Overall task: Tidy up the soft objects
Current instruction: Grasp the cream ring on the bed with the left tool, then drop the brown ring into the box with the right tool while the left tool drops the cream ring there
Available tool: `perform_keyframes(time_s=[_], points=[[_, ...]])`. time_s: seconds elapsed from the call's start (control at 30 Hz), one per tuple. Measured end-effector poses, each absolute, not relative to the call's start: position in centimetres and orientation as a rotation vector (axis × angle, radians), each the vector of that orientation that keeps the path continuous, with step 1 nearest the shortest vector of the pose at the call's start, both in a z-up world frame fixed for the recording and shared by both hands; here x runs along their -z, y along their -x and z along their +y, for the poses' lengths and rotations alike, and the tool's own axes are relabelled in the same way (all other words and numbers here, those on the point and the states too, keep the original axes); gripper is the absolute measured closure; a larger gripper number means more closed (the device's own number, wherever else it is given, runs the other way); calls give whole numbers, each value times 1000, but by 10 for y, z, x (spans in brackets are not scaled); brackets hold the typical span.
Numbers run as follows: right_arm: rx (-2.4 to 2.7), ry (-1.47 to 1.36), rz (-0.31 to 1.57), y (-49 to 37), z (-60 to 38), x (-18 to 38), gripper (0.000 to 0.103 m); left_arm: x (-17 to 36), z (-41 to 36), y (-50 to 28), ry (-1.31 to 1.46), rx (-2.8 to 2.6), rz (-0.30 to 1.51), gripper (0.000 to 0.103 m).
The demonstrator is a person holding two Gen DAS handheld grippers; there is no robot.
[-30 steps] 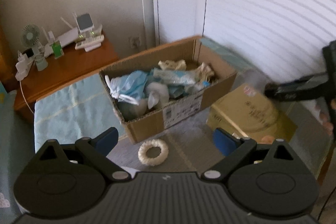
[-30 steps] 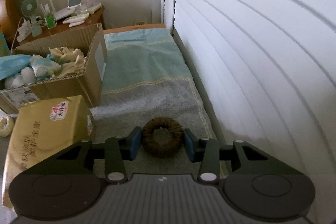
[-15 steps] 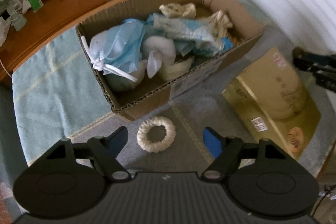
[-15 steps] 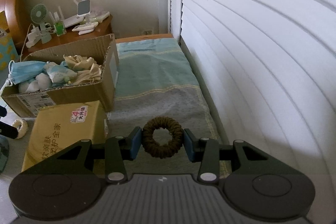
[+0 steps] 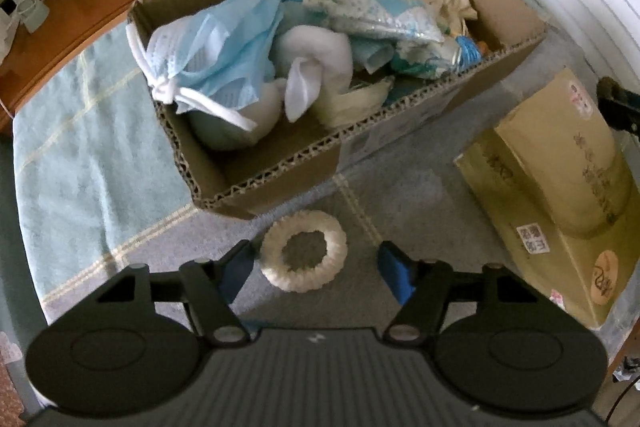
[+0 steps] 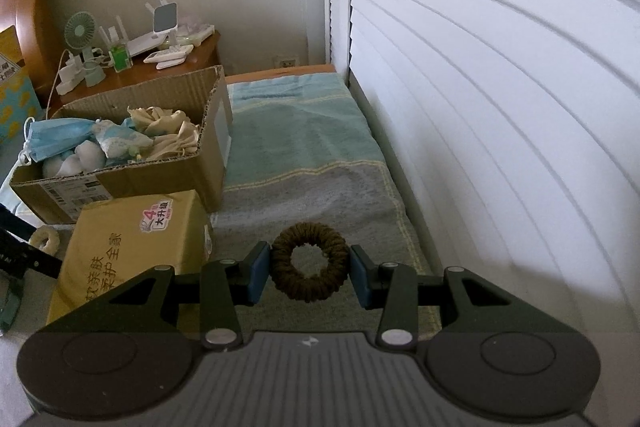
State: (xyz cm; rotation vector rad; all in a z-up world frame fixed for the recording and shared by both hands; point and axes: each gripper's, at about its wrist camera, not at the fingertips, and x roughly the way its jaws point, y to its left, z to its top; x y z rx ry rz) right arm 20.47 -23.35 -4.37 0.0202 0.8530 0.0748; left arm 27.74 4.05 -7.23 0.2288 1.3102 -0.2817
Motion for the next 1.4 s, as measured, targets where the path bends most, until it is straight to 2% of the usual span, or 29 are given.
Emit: perform_keyframes(time_s=[0.03,0.2,0.33,0.47,1.0,1.4], points=[[-76,-19,852,-205,-233,44,55,73,42,-279,-222,288,1309,41],[-82,-15,854,-204,-232,44,55,72,45,-280,-201,299,1296,48],[-84,-14,853,-204,-232,43,55,68,51,-280,-195,301,1282,61],[-84,-8,850,-202,-231,41,55,65,54,-276,-200,317,1273,66],[-86,1,827,-191,-229,31,55,35,45,-243,-179,408,1203,68],[-151,35,787,-177,-222,2,55,-13,37,-197,-106,511,1060,68]])
